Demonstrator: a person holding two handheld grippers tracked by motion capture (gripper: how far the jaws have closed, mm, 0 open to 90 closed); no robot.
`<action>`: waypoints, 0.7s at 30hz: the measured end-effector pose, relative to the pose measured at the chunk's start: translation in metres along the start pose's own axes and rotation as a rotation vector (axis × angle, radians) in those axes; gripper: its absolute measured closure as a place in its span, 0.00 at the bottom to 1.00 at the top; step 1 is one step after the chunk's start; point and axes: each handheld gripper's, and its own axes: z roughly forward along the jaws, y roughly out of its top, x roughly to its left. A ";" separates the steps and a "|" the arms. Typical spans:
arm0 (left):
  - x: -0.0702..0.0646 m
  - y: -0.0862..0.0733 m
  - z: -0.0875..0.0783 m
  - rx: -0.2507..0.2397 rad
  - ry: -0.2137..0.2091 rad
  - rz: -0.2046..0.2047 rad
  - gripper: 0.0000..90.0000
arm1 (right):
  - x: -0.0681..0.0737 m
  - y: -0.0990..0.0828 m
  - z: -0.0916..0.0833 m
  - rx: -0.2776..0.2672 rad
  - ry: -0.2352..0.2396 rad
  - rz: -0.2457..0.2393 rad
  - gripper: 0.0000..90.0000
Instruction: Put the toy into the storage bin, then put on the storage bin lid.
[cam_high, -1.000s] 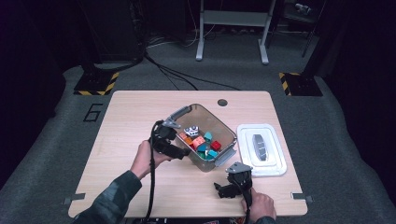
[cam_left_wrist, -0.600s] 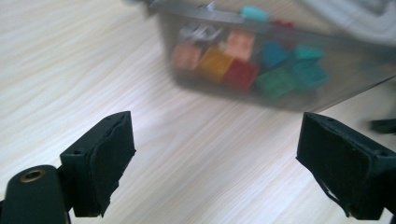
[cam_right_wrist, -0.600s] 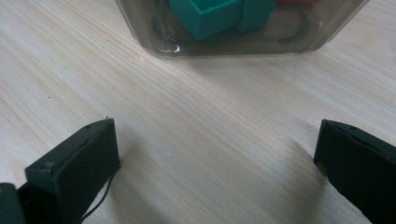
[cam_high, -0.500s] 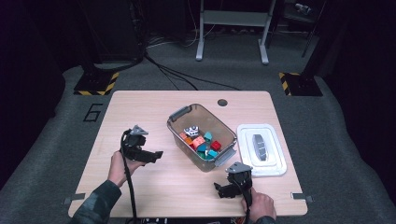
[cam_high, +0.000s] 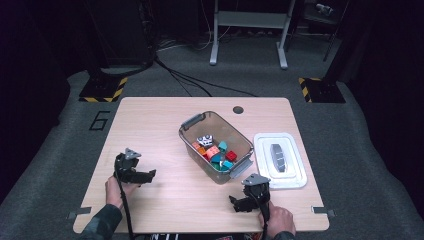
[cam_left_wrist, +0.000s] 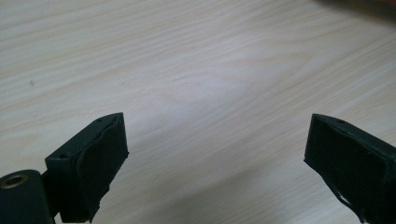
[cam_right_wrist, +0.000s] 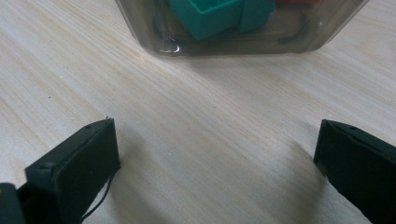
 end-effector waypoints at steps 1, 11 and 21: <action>0.003 -0.005 0.002 0.001 0.007 -0.009 0.07 | 0.000 0.000 0.000 0.000 0.000 0.000 0.00; 0.023 -0.025 0.017 0.007 0.035 -0.047 0.06 | 0.000 0.000 0.000 0.001 0.000 0.001 0.00; 0.031 -0.031 0.020 -0.062 -0.012 -0.007 0.00 | 0.000 0.000 0.000 0.002 -0.004 0.006 0.00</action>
